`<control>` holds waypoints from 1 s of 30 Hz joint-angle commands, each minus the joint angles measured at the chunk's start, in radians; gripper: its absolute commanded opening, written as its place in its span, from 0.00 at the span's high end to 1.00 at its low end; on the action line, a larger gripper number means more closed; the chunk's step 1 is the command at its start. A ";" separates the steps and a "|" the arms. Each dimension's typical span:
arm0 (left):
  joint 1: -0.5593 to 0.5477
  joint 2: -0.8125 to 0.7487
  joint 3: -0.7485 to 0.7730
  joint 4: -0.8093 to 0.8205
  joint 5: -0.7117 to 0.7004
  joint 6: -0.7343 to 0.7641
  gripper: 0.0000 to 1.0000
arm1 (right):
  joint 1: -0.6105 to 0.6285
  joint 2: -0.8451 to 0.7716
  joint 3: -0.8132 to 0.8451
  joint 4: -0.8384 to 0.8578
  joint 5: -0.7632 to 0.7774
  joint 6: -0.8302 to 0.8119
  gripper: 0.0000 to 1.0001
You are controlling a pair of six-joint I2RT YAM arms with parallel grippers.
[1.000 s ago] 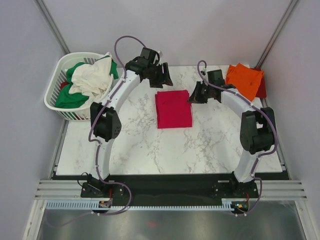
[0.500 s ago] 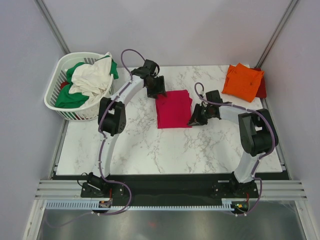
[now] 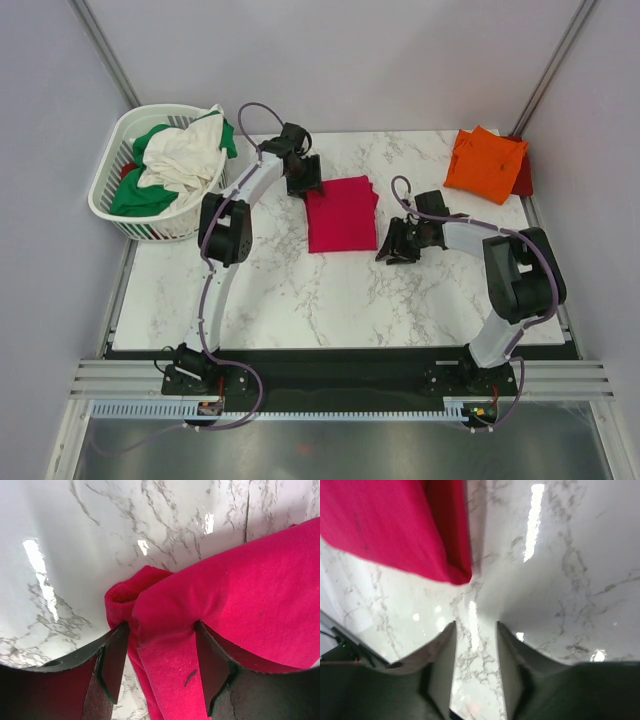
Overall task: Fold and stack the t-shirts
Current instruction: Fold the tshirt, then neatly place the folded tshirt to the corner
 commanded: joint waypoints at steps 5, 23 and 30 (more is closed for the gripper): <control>0.027 0.058 0.047 0.014 -0.052 0.086 0.25 | 0.001 -0.198 0.003 -0.042 0.141 -0.033 0.19; 0.055 -0.410 -0.032 -0.043 0.054 0.039 0.07 | -0.070 0.299 0.407 0.258 -0.108 0.138 0.07; 0.049 -0.632 -0.357 -0.078 0.037 0.036 0.12 | -0.067 0.377 0.400 0.356 -0.123 0.177 0.11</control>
